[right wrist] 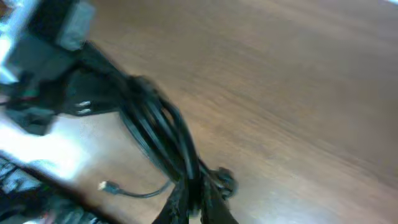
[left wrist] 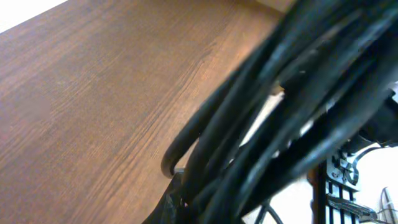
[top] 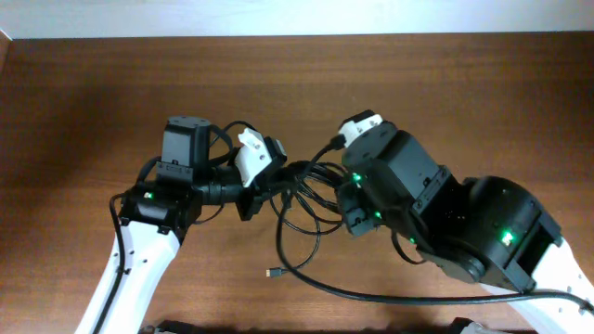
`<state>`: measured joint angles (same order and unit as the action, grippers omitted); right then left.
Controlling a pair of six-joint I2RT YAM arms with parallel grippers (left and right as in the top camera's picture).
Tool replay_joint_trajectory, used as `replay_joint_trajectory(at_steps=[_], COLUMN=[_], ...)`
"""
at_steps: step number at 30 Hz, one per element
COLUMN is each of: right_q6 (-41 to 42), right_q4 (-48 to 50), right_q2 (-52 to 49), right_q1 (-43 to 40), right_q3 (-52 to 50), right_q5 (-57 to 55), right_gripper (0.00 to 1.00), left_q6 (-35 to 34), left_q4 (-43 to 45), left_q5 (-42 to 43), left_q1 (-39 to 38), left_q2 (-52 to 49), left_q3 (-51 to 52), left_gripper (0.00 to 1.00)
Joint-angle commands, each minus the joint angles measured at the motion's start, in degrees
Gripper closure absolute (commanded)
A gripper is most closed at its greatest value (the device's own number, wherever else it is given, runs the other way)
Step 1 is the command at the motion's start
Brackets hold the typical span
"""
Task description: Untangle cables
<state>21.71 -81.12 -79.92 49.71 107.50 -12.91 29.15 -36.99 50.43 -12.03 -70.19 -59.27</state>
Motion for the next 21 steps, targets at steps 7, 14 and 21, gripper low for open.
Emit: replay_joint_trajectory(at_steps=[7,14,21], right_q6=[3.0,-29.3,-30.7], right_q4=[-4.4,-8.7,-1.4], right_q2=[2.7,-2.6,-12.8], right_q1=[-20.3,-20.1,-13.4], right_q3=[1.6,1.5,1.4], right_q5=[-12.5,28.0,27.5], right_gripper=[0.96,0.81,0.6], left_q6=[0.1,0.1,-2.6], left_q4=[-10.3,-5.1,-1.7], left_q5=[-16.9,-17.2,-12.2], left_q1=[6.6,6.6,6.4], left_q2=[24.0,12.5,-3.7], left_q3=[-0.8,-0.8,-0.8], left_gripper=[1.0,1.0,1.0])
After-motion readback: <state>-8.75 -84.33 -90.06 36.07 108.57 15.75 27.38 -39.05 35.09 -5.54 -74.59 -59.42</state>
